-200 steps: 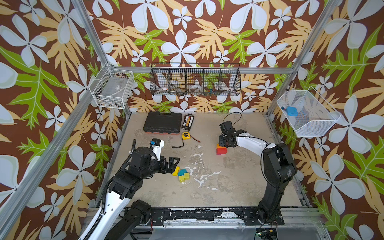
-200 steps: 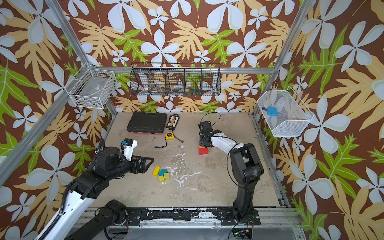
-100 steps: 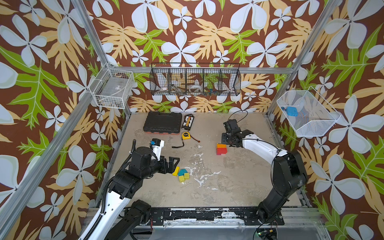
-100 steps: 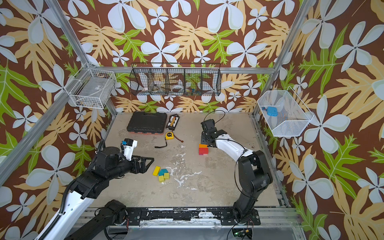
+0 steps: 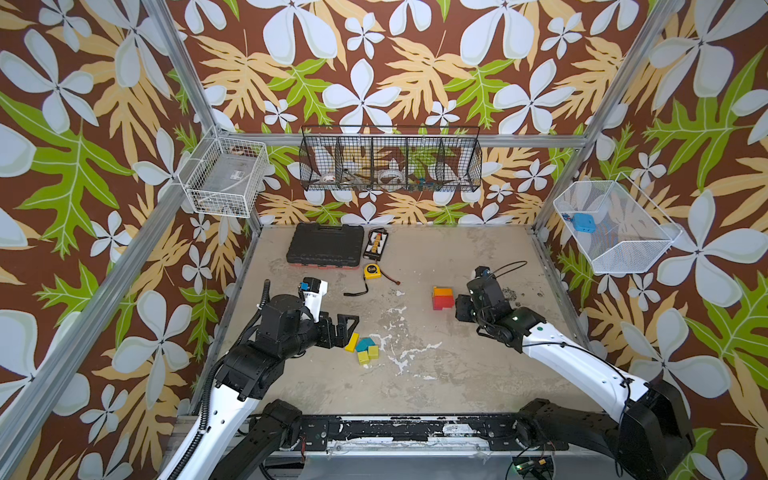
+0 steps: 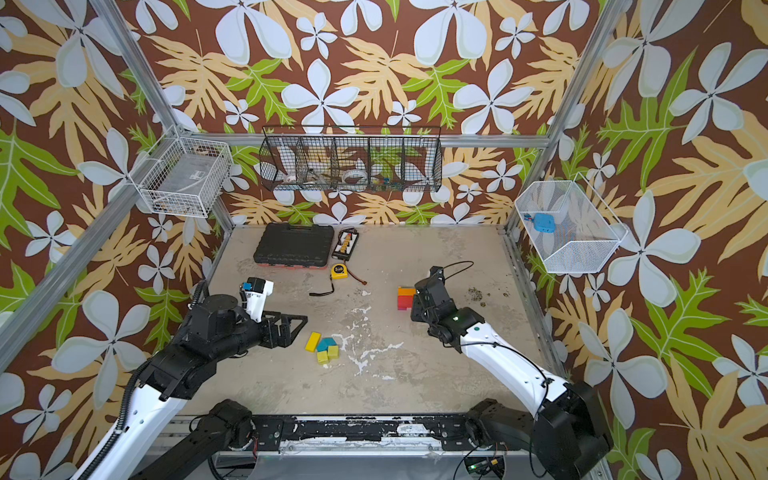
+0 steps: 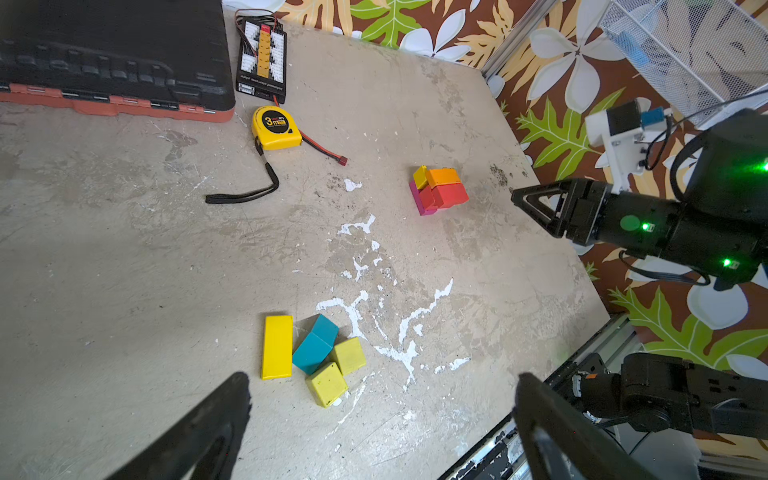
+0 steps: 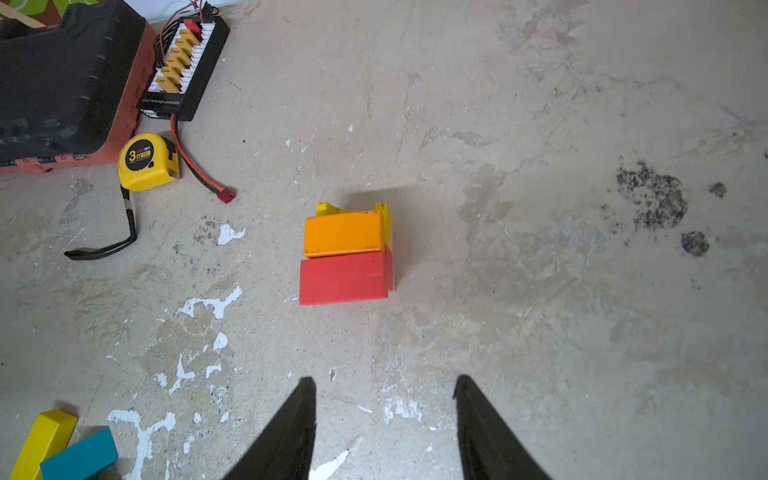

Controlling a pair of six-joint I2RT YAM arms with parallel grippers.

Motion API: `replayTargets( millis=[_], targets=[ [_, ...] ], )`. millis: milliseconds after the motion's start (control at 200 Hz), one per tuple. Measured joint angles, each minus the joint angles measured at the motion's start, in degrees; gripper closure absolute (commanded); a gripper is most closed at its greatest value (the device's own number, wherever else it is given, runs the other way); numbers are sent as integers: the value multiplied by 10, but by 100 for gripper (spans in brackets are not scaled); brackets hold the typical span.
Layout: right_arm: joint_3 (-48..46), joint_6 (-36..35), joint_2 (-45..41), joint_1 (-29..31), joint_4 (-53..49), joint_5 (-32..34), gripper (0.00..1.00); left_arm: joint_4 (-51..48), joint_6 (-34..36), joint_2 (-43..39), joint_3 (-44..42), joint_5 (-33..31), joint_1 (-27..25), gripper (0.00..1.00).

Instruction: Build the wood block tower

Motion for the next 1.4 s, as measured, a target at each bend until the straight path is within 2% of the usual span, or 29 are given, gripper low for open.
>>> replayTargets(
  millis=[220,406,766,1402],
  targets=[
    [-76,25,-56,21,24,0,47,0,0,-7,0,0,0,0],
    [-112,41,-63,26,47,-5,47,0,0,-3,0,-2,0,0],
    [-134,45,7,35,92,-12,48,0,0,-5,0,-5,0,0],
    [4,42,176,35,101,30,52,0,0,-16,0,-5,0,0]
  ],
)
